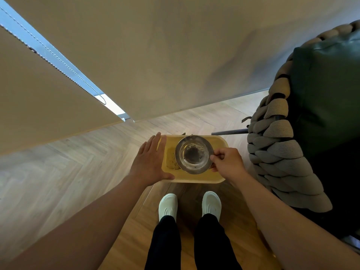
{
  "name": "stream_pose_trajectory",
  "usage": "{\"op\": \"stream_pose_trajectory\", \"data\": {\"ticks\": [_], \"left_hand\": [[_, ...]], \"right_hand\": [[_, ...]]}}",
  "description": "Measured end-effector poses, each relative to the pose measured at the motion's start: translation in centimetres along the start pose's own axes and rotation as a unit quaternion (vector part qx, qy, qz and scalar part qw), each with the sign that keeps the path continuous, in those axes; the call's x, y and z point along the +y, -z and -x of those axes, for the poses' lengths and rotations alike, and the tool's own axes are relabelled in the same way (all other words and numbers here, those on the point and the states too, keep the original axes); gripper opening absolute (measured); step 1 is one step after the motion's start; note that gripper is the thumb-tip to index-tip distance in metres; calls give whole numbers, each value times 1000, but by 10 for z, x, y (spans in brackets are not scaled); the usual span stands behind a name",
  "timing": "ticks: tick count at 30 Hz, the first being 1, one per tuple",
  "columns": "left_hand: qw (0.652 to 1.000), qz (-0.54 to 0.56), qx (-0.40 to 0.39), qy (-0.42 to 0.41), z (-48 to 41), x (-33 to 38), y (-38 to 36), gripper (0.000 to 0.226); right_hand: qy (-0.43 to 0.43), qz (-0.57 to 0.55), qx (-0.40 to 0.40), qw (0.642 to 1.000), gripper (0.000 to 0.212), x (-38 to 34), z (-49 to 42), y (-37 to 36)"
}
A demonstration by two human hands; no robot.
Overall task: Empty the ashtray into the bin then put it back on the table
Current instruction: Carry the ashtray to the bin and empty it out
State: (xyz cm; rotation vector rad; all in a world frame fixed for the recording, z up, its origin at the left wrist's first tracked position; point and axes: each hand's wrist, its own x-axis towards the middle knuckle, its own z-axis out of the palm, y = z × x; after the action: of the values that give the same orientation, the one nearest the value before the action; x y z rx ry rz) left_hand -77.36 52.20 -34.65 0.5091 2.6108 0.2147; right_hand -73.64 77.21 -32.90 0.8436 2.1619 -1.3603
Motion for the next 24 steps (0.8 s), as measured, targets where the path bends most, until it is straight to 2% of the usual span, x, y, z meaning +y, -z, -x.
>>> {"op": "stream_pose_trajectory", "data": {"ticks": [4, 13, 19, 24], "left_hand": [[1000, 3, 13, 18, -2, 2, 0, 127], [999, 30, 41, -8, -5, 19, 10, 121], [996, 80, 14, -33, 2, 29, 26, 120], [996, 69, -3, -50, 13, 31, 45, 120]], "right_hand": [[-14, -23, -9, 1000, 14, -2, 1, 1], [-23, -33, -15, 999, 11, -8, 4, 1], [-26, -30, -20, 999, 12, -15, 12, -1], [-26, -11, -25, 999, 20, -25, 25, 0]]}}
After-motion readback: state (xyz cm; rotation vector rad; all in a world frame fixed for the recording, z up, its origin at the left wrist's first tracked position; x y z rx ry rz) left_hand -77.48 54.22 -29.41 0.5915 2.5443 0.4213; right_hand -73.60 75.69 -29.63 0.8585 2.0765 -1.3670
